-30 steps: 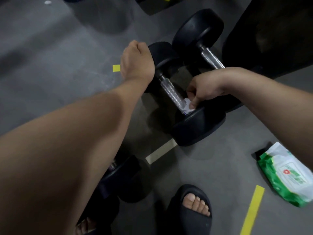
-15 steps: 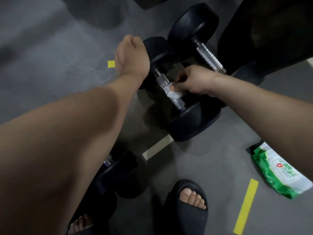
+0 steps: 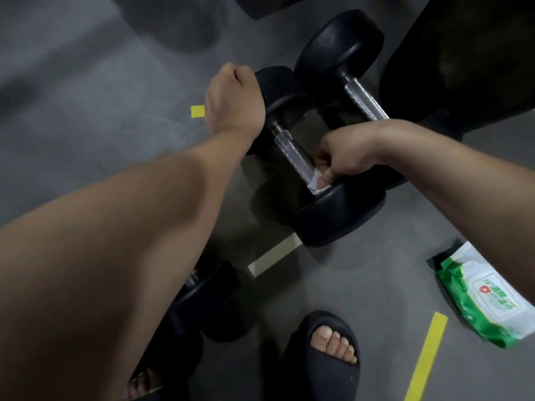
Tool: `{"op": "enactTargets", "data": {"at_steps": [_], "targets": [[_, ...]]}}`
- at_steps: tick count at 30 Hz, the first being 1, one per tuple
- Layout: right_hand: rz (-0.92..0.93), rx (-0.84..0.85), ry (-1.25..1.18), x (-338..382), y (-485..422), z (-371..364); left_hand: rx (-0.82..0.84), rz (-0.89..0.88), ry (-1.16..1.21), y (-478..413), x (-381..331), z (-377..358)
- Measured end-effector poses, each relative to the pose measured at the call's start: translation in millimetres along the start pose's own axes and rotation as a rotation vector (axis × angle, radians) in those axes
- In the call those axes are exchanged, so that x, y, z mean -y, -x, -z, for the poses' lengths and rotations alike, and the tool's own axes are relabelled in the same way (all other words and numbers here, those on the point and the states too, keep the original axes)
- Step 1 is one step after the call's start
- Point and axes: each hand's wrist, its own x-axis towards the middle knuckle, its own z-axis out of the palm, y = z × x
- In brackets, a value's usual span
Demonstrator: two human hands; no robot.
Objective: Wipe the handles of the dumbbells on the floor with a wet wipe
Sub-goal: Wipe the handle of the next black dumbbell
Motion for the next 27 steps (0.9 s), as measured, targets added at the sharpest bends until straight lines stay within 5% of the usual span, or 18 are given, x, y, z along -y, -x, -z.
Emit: {"op": "enactTargets", "data": {"at_steps": [10, 27], "targets": [[-0.068, -0.196, -0.054, 11.7, 11.6, -13.0, 0.016, 0.006, 0.03, 3.4, -1.7, 2.9], [-0.065, -0.418, -0.851, 22.2, -31.1, -13.5, 0.007, 0.01, 0.005, 2.7, -3.4, 2.3]]}}
